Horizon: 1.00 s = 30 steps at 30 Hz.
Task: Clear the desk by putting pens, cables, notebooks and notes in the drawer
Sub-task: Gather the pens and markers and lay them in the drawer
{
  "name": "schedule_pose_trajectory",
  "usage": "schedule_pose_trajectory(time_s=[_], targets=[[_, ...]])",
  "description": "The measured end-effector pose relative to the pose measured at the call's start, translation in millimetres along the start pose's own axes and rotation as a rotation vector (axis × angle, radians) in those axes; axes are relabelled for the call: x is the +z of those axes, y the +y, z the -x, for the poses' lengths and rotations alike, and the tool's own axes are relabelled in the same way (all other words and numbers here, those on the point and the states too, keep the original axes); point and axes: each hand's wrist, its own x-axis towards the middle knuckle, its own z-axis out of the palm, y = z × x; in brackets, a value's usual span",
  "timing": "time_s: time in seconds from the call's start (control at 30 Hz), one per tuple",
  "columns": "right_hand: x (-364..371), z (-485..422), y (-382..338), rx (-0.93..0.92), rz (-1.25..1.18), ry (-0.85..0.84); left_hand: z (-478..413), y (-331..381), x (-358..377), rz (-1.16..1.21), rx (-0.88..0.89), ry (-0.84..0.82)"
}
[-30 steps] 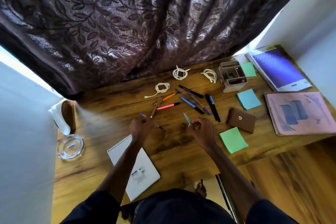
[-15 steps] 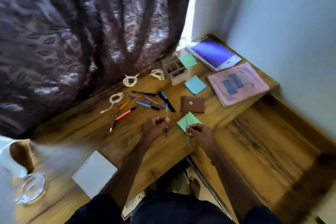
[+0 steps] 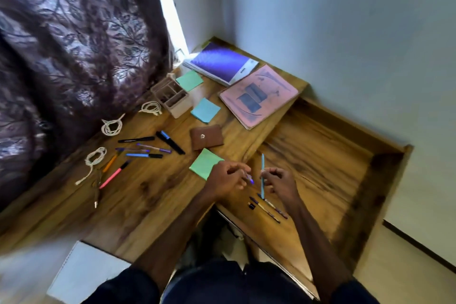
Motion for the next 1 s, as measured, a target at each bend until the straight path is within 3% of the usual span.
schedule_pose_trajectory(time_s=[0.2,0.3,0.57,1.0], targets=[[-47.9,-18.2,32.5,0.065,0.127,0.06,-15.1,-24.7,68.5,-0.113,0.046,-0.017],[-67.3,-34.4,48.0,0.06,0.216,0.075,-25.6,-45.8,99.8,0.005,-0.079,-0.057],[-100.2,-76.3,80.1,0.027,0.457,0.075,-60.1,-98.9,170.8,0.283,-0.5,0.171],[-92.9,-88.0,97.6,-0.084,0.727,0.023,-102.7,-131.0,201.8,0.179,-0.759,0.31]])
